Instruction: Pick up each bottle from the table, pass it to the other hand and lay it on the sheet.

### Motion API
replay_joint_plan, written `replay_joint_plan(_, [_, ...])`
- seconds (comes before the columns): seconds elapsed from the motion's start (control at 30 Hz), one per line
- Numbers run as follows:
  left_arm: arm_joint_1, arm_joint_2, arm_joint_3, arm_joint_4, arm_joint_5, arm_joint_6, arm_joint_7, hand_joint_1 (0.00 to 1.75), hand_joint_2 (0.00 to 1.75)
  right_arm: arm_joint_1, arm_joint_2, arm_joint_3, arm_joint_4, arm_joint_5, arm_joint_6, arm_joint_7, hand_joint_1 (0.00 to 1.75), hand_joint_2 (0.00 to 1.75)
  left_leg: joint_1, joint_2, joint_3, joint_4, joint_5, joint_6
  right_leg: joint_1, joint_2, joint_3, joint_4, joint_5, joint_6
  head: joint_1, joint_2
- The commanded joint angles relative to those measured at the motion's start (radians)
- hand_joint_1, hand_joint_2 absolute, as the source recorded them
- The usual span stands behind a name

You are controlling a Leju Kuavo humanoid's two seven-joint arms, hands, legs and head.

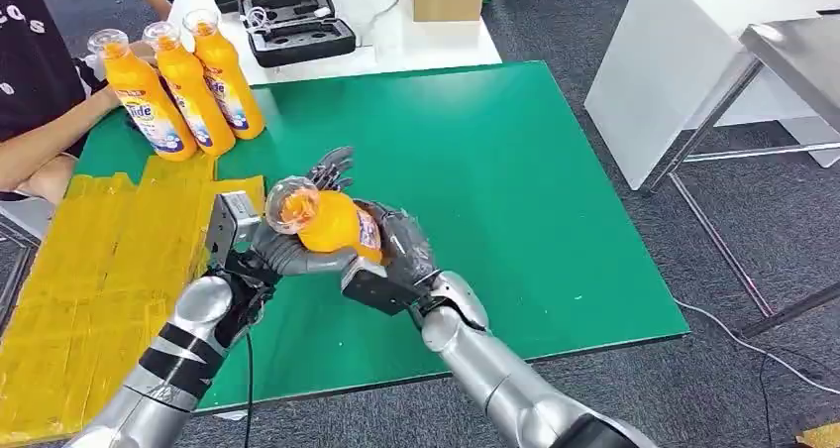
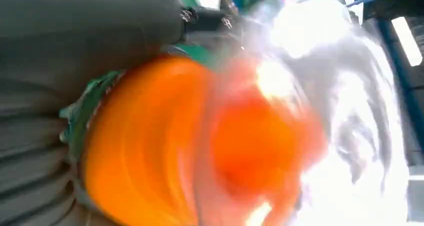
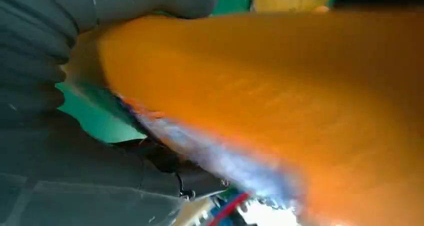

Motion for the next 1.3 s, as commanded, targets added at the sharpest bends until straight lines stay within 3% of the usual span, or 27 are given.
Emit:
replay_joint_plan(0.03, [-0.056,-0.008,-0.064,0.098,0.005,0.003,0.008,0.0,1.75,-0.02,0.004,0.176,0.091,0.038,-0.025,-0.004,1.75,1.75,0.001,-0.002,0.004,0.0,-0.002,-0.001,0.001,0.0,0.004,0.0,-0.002,-0.001,0.0,0.0])
replay_joint_plan(0.47, [-0.06,-0.025,-0.061,0.156,0.012,0.02,-0.006,0.0,1.75,0.007,-0.002,0.257,0.059,0.093,-0.083,0.027,1.75,1.75,0.001,-0.004,0.005,0.0,-0.003,-0.001,0.001,-0.002,0.006,0.0,-0.003,-0.002,0.0,0.0])
replay_joint_plan(0.5, [-0.057,-0.024,-0.057,0.154,0.012,0.025,-0.011,0.54,1.75,0.006,-0.002,0.256,0.061,0.082,-0.077,0.029,1.75,1.75,0.002,-0.004,0.007,0.001,-0.004,-0.001,0.001,-0.001,0.008,0.001,-0.004,-0.002,0.0,0.0])
replay_joint_plan(0.53, [-0.053,-0.021,-0.054,0.148,0.009,0.033,-0.018,1.75,1.75,0.004,-0.001,0.251,0.064,0.057,-0.062,0.025,1.75,1.75,0.001,-0.003,0.004,0.0,-0.002,-0.001,0.001,-0.001,0.005,0.0,-0.003,-0.001,0.0,0.0])
replay_joint_plan(0.9, [-0.031,-0.016,-0.027,0.117,0.009,0.064,-0.025,1.75,1.75,-0.003,-0.002,0.225,0.065,-0.023,-0.026,0.023,1.75,1.75,0.001,-0.002,0.003,0.0,-0.002,-0.001,0.001,-0.001,0.003,0.0,-0.002,-0.001,0.0,0.0])
replay_joint_plan(1.1, [-0.024,-0.014,-0.011,0.108,0.023,0.093,-0.038,1.75,1.75,0.02,-0.004,0.144,0.023,-0.188,0.096,-0.008,1.75,1.75,0.001,-0.004,0.006,0.001,-0.004,-0.001,0.001,-0.001,0.006,0.001,-0.004,-0.002,0.0,0.0])
replay_joint_plan(1.23, [-0.015,0.006,-0.001,0.086,0.029,0.116,-0.044,1.75,1.75,0.088,-0.015,0.029,-0.079,-0.375,0.183,-0.066,1.75,1.75,0.001,-0.003,0.002,0.0,-0.002,-0.001,0.001,-0.001,0.003,0.0,-0.002,-0.001,0.0,0.0])
replay_joint_plan(1.27, [-0.007,0.014,0.008,0.07,0.021,0.148,-0.051,1.75,1.75,0.119,-0.019,-0.011,-0.131,-0.441,0.205,-0.064,1.19,1.75,0.001,-0.004,0.005,0.001,-0.003,-0.001,0.001,-0.001,0.006,0.001,-0.004,-0.002,0.0,0.0])
replay_joint_plan(1.3, [-0.001,0.024,0.018,0.054,0.019,0.162,-0.055,1.75,1.75,0.14,-0.033,-0.021,-0.175,-0.46,0.2,-0.066,0.0,1.75,0.001,-0.003,0.003,0.0,-0.002,-0.001,0.001,-0.001,0.004,0.0,-0.002,-0.001,0.0,0.0])
